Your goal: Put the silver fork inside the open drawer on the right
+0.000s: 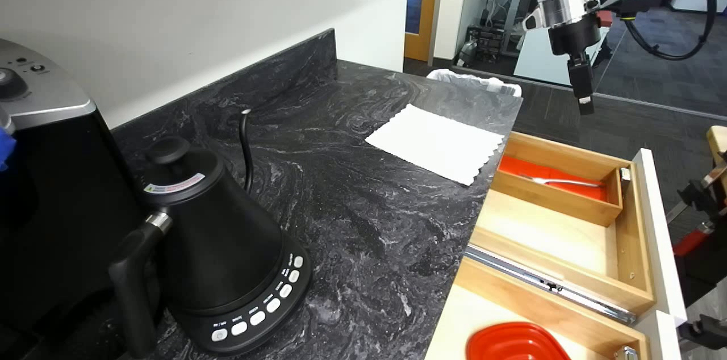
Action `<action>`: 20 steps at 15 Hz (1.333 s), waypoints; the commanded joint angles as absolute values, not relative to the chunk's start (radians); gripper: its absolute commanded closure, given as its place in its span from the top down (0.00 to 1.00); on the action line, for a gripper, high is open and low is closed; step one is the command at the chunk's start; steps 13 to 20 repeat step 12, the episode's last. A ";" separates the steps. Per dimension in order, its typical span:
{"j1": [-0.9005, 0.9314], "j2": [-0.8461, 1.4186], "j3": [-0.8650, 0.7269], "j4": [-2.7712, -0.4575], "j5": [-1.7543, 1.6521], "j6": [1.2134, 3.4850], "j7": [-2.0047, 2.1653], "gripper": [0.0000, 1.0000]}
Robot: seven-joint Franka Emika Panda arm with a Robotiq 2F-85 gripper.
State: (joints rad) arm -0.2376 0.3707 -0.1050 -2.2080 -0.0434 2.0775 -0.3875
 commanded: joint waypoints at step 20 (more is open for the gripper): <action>-0.234 0.372 -0.109 -2.210 -0.030 1.975 -0.340 1.00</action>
